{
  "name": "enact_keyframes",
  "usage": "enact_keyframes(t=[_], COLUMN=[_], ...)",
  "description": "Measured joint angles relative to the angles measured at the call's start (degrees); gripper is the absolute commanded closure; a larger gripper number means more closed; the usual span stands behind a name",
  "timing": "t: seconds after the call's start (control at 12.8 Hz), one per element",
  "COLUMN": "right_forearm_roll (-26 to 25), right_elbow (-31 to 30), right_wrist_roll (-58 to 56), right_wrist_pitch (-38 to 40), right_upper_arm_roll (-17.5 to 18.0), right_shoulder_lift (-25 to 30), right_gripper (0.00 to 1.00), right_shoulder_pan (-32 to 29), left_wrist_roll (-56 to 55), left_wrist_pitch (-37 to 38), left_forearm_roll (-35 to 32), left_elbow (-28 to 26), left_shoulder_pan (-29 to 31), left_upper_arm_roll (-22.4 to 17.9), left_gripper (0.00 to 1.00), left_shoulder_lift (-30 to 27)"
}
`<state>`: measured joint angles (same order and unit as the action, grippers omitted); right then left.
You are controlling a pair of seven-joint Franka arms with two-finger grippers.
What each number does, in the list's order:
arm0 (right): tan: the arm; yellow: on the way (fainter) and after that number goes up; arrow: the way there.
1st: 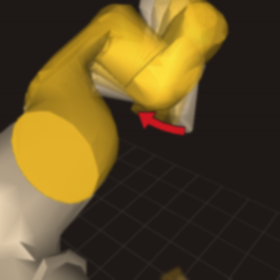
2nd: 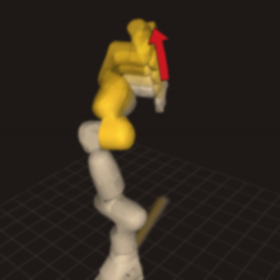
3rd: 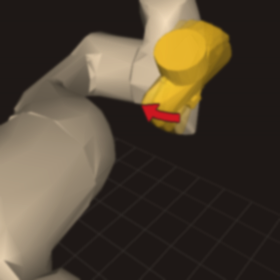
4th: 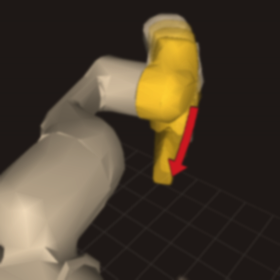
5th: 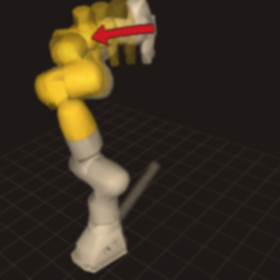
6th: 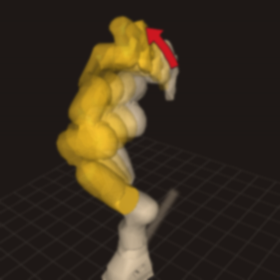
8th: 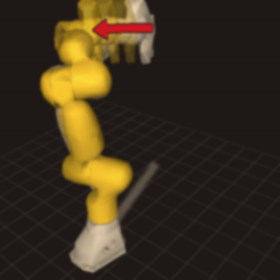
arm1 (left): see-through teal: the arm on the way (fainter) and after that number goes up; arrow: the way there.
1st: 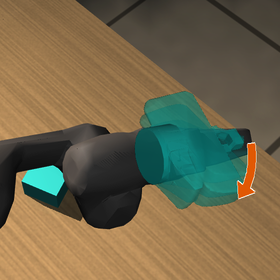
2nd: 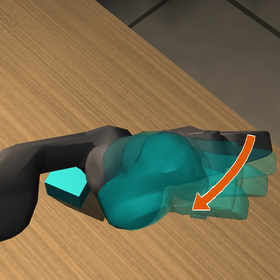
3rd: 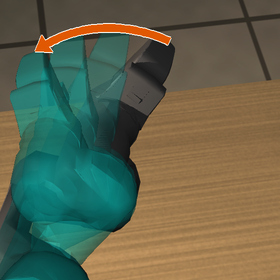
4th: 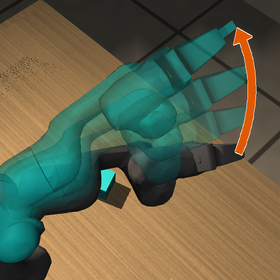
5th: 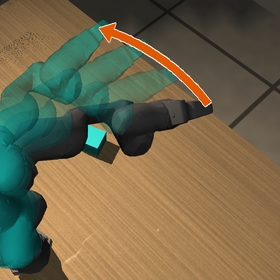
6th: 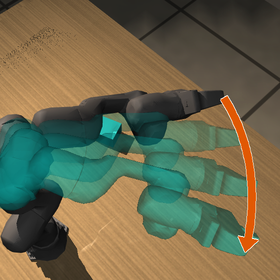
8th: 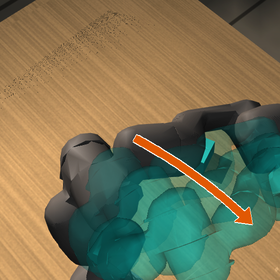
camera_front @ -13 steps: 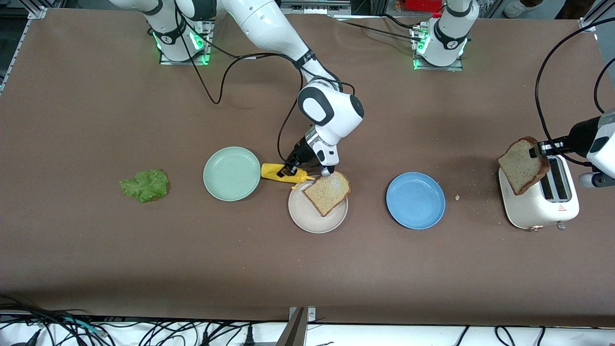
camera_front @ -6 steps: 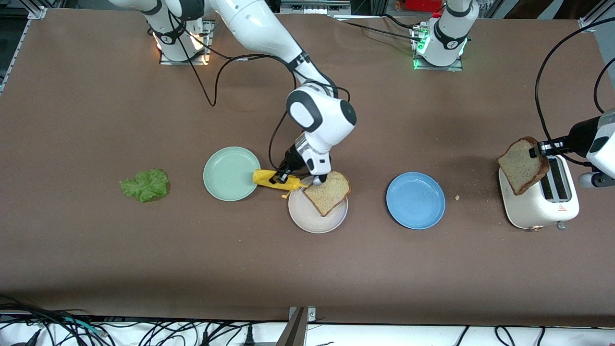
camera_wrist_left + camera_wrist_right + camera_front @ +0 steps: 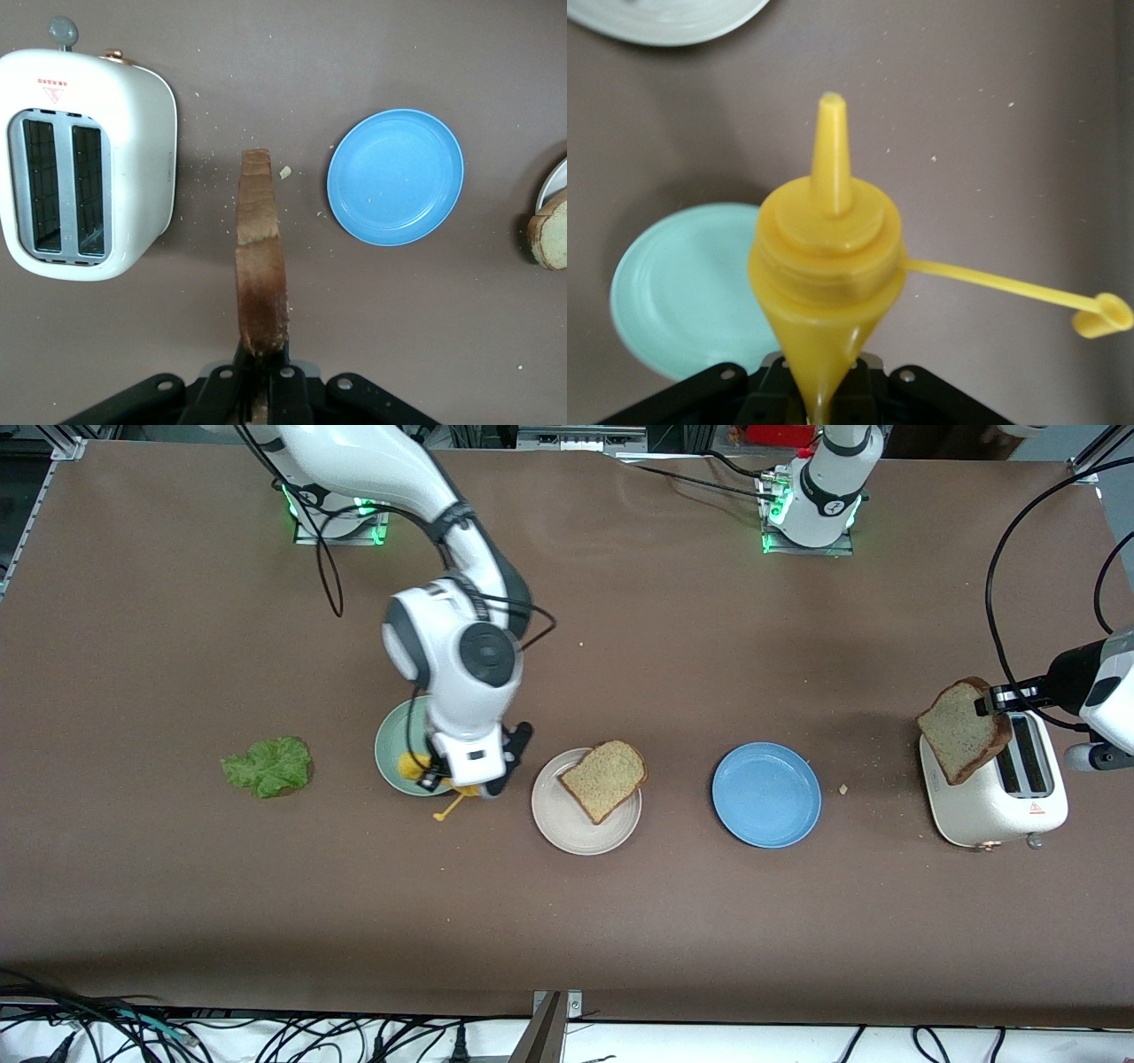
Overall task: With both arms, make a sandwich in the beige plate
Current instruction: 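Carry the mustard bottle back beside the mint-green plate with the right gripper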
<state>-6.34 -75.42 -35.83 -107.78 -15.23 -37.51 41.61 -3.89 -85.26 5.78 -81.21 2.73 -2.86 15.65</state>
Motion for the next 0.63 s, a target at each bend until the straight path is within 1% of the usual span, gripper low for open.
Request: enact_keyframes(t=[0.16,0.24,0.31,0.55,0.63], right_forearm_roll=[7.10,10.17,12.73,17.72,19.66], right_elbow=[-1.53,-1.83,-1.95,-3.01,-3.40], right_wrist_roll=[-9.38,-13.86,-18.15,-30.43,-34.50], right_wrist_pitch=[-0.28,-0.40,-0.48,-0.52,-0.06], right_upper_arm_roll=[2.57,5.12,8.54,21.39,24.69], right_shoulder_lift=[2.11,2.48,2.56,2.13,1.64], right_gripper=[1.00,1.00,1.00,1.00,1.00], right_shoulder_pan=[-7.15,-12.07,-17.73,-36.81,-41.97], left_wrist_roll=[0.05,0.10,0.15,0.28,0.37], left_wrist_pitch=[0.00,0.00,0.00,0.01,0.01], left_forearm_roll=[0.00,0.00,0.00,0.00,0.00], left_elbow=[0.00,0.00,0.00,-0.03,-0.04], left_shoulder_pan=[0.00,0.00,0.01,0.03,0.05], left_upper_arm_roll=[0.00,0.00,0.00,-0.02,-0.04], left_gripper=[1.00,1.00,1.00,1.00,1.00], left_shoulder_lift=[0.00,0.00,0.00,0.00,0.00])
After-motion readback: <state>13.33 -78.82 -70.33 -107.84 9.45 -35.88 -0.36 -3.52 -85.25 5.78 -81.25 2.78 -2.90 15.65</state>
